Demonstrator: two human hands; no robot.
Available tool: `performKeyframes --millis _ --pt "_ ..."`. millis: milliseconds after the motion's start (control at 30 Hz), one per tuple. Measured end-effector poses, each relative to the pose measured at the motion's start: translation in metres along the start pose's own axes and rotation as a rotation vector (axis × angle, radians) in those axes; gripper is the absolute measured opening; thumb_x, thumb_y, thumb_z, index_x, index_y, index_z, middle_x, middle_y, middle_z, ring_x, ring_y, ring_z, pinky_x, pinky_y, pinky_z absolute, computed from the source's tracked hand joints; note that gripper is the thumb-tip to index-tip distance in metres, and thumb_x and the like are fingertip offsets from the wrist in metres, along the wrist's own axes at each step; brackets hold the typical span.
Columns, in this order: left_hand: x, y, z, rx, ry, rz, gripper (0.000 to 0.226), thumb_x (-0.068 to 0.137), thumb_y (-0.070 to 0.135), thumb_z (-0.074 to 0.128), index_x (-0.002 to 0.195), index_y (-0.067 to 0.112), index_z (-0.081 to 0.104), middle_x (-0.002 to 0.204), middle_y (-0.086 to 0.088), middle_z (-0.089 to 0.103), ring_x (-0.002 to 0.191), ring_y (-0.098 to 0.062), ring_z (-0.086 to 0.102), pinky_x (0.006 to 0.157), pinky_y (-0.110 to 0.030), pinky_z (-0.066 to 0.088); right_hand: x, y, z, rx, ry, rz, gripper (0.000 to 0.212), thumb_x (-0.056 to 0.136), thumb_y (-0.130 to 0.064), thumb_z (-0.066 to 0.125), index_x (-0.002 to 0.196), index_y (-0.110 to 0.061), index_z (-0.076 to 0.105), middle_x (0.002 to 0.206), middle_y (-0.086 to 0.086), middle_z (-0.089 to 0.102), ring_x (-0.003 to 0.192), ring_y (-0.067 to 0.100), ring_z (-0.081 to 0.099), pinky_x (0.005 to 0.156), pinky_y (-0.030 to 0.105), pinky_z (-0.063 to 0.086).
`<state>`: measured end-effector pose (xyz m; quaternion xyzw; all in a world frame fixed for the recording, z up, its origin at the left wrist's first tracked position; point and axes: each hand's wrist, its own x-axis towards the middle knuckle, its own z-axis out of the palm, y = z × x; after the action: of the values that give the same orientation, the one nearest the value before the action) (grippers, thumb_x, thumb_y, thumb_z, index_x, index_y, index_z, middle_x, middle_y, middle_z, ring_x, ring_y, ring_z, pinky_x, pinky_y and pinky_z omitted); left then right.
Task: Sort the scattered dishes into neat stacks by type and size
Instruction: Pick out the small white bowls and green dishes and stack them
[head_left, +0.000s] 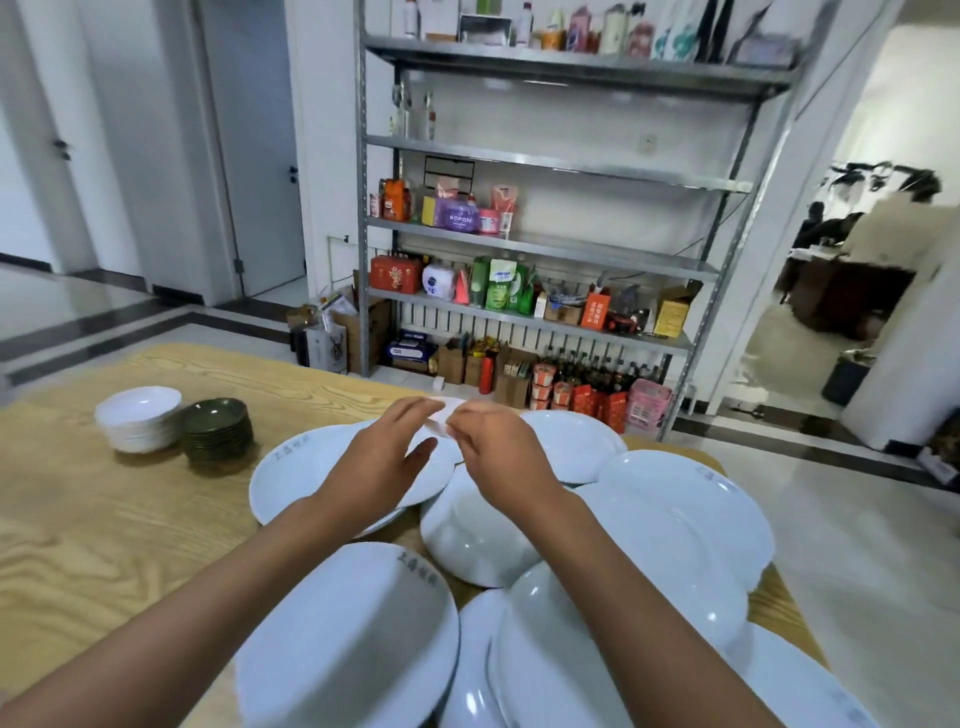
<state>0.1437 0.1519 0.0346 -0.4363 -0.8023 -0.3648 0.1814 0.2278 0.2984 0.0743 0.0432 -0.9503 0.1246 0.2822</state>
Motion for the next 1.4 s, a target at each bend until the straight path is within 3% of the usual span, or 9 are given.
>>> performKeyframes --millis 133,267,367,567,733,967,1100,1200,1400 --pt "-0.044 0.001 -0.025 0.054 0.081 -0.009 0.026 0.091 0.012 0.057 0.117 0.016 0.058 0.123 0.003 0.058 0.102 -0.015 0.060 0.087 -0.030 0.050 -0.024 -0.041 0.008 0.020 0.018 -0.096 0.021 0.088 -0.003 0.053 0.096 -0.008 0.071 0.094 0.006 0.068 0.088 0.024 0.055 0.068 0.034 0.047" --pt "-0.082 -0.003 -0.054 0.168 0.091 -0.018 0.021 0.088 0.008 0.063 0.108 0.013 0.061 0.114 0.003 0.063 0.102 -0.014 0.059 0.087 -0.014 0.038 -0.039 -0.073 0.029 0.037 0.047 -0.162 0.016 0.087 -0.005 0.055 0.087 -0.010 0.070 0.085 0.004 0.066 0.083 0.024 0.055 0.063 0.036 0.046" --pt "-0.106 -0.014 -0.079 0.223 0.103 -0.063 0.017 0.089 0.010 0.062 0.105 0.013 0.064 0.115 0.003 0.063 0.103 -0.015 0.060 0.083 -0.022 0.044 -0.039 -0.099 0.043 0.084 0.041 -0.202 0.020 0.092 -0.010 0.052 0.088 -0.011 0.072 0.085 0.004 0.067 0.084 0.022 0.054 0.069 0.040 0.049" --pt "-0.142 -0.035 -0.126 0.322 0.177 -0.124 0.012 0.086 0.007 0.065 0.098 0.010 0.068 0.107 -0.001 0.066 0.095 -0.020 0.063 0.076 -0.031 0.050 -0.025 -0.154 0.075 0.226 0.009 -0.152 0.024 0.096 -0.019 0.055 0.114 -0.013 0.070 0.121 0.007 0.064 0.115 0.025 0.052 0.093 0.039 0.046" --pt "-0.145 -0.087 -0.163 0.339 0.278 -0.230 0.008 0.085 0.006 0.067 0.092 0.009 0.071 0.100 -0.001 0.067 0.088 -0.022 0.064 0.072 -0.032 0.051 0.008 -0.191 0.110 0.355 -0.062 0.073 0.042 0.096 -0.021 0.050 0.137 -0.015 0.044 0.144 0.002 0.042 0.133 0.020 0.036 0.105 0.034 0.037" --pt "-0.139 -0.193 -0.194 0.447 0.309 -0.478 0.011 0.084 0.012 0.068 0.094 0.012 0.072 0.099 -0.002 0.067 0.089 -0.028 0.062 0.074 -0.038 0.049 0.016 -0.239 0.203 0.337 -0.509 0.296 0.033 0.090 -0.014 0.041 0.117 -0.014 0.061 0.122 0.007 0.059 0.112 0.026 0.056 0.096 0.034 0.046" --pt "-0.121 -0.232 -0.201 0.442 0.329 -0.537 0.012 0.085 0.013 0.066 0.096 0.012 0.072 0.100 -0.002 0.067 0.089 -0.029 0.060 0.074 -0.040 0.049 0.016 -0.253 0.250 0.135 -0.394 0.178 0.030 0.082 -0.011 0.048 0.105 -0.007 0.067 0.121 0.014 0.062 0.115 0.031 0.057 0.103 0.036 0.044" --pt "-0.106 -0.252 -0.199 0.430 0.332 -0.536 0.012 0.086 0.013 0.065 0.097 0.014 0.070 0.102 0.000 0.065 0.091 -0.027 0.059 0.075 -0.036 0.047 0.016 -0.256 0.269 0.077 -0.363 0.172 0.029 0.069 -0.023 0.048 0.081 -0.015 0.073 0.101 0.009 0.073 0.095 0.023 0.070 0.089 0.036 0.054" --pt "-0.081 -0.284 -0.188 0.444 0.299 -0.481 0.012 0.088 0.013 0.062 0.098 0.013 0.069 0.115 -0.006 0.061 0.098 -0.028 0.058 0.077 -0.036 0.047 0.022 -0.253 0.285 0.007 -0.301 0.158 0.040 0.068 -0.029 0.039 0.082 -0.016 0.074 0.101 0.009 0.074 0.096 0.023 0.070 0.087 0.036 0.056"
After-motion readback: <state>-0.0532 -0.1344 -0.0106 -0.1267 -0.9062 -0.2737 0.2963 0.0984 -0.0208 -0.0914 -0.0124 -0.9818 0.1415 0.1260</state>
